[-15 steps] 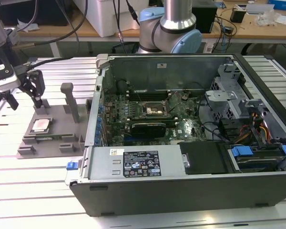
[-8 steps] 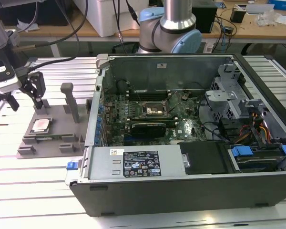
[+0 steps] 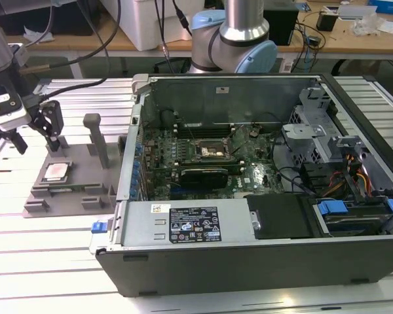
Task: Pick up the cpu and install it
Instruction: 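Pick up the cpu and move it towards the insertion slot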
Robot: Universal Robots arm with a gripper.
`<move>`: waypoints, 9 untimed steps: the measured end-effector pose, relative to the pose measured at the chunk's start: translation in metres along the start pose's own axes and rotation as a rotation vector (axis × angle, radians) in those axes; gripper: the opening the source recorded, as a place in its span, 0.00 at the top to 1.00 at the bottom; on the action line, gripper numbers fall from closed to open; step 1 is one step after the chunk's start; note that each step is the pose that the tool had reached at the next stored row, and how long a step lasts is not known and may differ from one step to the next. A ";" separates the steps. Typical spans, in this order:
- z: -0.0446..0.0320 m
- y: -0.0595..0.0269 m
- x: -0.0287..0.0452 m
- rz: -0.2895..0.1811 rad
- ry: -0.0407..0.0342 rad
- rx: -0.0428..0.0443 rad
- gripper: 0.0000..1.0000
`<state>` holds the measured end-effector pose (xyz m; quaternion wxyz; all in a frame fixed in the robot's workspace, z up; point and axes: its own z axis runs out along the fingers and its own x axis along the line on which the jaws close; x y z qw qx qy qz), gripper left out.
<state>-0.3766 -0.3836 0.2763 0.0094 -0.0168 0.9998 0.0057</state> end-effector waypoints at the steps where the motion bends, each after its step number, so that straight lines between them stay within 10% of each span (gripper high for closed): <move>1: 0.0006 0.0000 0.0000 0.000 0.0000 0.0000 0.34; 9: 0.0059 -0.0001 0.0001 0.000 0.0000 0.0000 0.34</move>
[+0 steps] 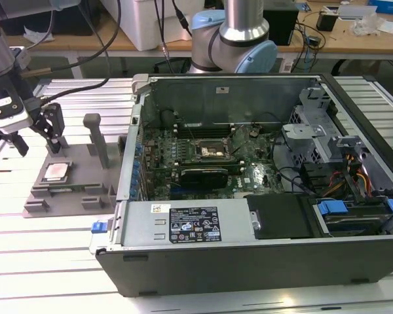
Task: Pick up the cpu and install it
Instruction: 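Pick up the cpu and move it towards the insertion slot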
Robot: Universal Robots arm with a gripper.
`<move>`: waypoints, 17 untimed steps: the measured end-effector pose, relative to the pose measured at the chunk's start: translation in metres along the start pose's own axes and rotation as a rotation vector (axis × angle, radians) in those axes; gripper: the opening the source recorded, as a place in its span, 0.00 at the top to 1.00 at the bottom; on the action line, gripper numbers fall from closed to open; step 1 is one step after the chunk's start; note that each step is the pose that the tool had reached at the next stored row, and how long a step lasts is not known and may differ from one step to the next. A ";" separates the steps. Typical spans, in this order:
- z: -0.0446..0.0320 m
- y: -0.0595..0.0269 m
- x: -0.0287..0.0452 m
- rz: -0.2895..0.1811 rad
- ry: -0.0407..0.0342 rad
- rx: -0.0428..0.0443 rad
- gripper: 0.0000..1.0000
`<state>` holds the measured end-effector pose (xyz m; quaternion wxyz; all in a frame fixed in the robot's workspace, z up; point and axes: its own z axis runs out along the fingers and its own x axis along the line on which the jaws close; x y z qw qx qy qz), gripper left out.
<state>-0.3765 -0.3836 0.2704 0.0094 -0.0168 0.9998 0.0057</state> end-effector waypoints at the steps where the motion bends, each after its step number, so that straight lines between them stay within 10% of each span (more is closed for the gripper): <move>1: 0.0010 0.0000 0.0000 0.000 -0.0001 0.0000 0.34; 17: 0.0303 0.0083 0.0003 -0.038 0.0005 0.0027 0.34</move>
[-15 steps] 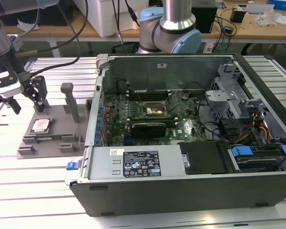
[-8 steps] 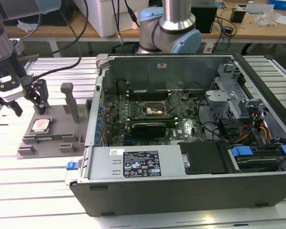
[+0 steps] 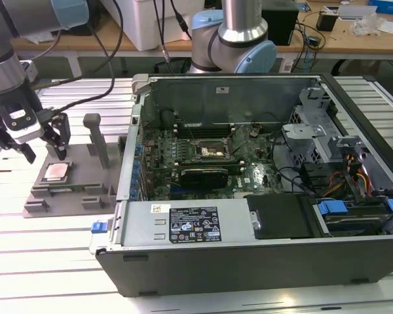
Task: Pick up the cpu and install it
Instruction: 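Pick up the cpu and move it towards the insertion slot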
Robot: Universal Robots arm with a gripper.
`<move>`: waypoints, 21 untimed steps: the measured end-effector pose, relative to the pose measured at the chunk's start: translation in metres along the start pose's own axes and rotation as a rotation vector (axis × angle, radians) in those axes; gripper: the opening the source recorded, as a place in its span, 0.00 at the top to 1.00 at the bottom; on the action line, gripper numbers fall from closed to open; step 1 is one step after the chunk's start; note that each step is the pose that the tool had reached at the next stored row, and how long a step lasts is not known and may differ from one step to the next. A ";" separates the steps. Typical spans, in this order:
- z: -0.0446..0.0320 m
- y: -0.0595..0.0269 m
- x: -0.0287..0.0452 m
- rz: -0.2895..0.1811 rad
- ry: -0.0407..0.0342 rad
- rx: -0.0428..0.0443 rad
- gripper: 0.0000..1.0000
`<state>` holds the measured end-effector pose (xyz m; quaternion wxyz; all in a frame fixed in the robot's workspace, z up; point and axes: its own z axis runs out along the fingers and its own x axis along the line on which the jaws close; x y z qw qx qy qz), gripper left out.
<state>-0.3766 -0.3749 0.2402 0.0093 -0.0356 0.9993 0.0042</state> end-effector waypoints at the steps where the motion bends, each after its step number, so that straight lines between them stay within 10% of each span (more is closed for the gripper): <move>1: 0.0022 0.0006 0.0001 0.000 0.0001 0.0001 0.34; 21: 0.0494 0.0087 0.0037 -0.005 0.0010 0.0115 0.34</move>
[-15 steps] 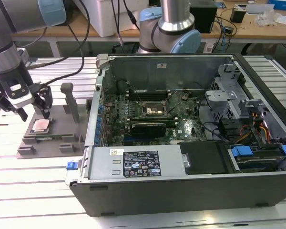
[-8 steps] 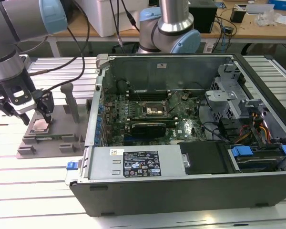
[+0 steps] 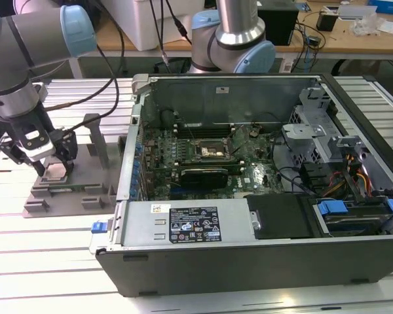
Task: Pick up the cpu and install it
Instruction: 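Pick up the cpu and move it towards the insertion slot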
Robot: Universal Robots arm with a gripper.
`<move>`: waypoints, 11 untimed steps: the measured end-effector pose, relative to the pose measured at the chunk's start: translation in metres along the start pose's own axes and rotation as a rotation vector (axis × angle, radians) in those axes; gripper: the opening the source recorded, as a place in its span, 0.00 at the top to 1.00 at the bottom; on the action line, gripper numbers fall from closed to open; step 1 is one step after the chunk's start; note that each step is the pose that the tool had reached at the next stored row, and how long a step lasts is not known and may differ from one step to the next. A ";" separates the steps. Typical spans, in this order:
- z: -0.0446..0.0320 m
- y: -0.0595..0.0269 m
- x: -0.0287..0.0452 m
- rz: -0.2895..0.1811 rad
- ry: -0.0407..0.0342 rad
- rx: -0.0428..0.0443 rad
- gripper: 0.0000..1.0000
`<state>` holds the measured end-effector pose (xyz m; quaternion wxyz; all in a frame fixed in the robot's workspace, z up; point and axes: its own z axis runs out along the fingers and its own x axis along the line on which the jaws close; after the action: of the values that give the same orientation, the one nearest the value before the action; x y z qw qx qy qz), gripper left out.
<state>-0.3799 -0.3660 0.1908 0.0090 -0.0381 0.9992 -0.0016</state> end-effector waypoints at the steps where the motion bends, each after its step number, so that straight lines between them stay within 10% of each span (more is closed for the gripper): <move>1: 0.0008 0.0006 0.0008 -0.001 -0.0001 0.0000 0.34; 11: 0.0027 0.0013 0.0023 -0.002 -0.0001 0.0000 0.45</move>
<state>-0.3822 -0.3649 0.1881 0.0091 -0.0389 0.9992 -0.0016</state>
